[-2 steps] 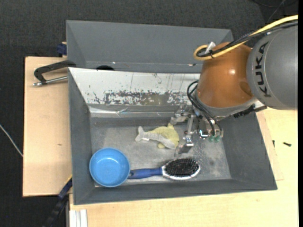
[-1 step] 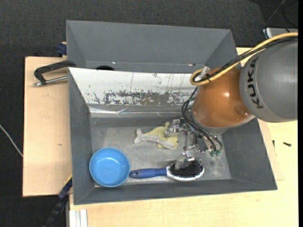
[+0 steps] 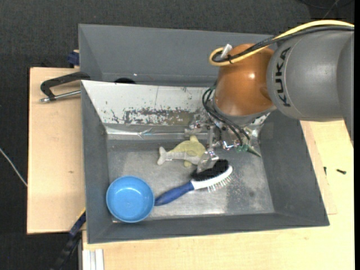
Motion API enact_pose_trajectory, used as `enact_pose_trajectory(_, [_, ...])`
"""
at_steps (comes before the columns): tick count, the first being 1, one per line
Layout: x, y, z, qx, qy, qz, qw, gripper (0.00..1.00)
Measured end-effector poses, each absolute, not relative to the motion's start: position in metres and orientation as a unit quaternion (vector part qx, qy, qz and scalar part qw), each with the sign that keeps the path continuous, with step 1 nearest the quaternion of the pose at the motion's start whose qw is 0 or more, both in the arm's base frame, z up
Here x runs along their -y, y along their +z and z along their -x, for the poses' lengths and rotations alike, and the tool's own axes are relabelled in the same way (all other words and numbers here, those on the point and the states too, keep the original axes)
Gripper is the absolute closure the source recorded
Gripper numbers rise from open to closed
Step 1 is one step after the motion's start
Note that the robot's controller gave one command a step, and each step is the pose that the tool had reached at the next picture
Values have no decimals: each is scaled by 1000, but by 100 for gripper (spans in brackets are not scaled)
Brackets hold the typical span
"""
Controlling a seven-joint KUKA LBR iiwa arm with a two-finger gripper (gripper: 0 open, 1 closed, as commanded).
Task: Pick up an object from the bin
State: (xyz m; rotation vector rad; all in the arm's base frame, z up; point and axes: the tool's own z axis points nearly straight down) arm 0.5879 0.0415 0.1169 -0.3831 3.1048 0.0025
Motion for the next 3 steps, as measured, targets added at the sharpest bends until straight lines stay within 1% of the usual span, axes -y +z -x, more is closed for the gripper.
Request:
enact_pose_trajectory(1, [-25, 114, -580, -1000, 1, 30, 2, 0])
enact_pose_trajectory(2, [-54, 75, -580, -998, 0, 69, 4, 0])
enact_pose_trajectory(3, [-54, 77, -581, -998, 0, 68, 3, 0])
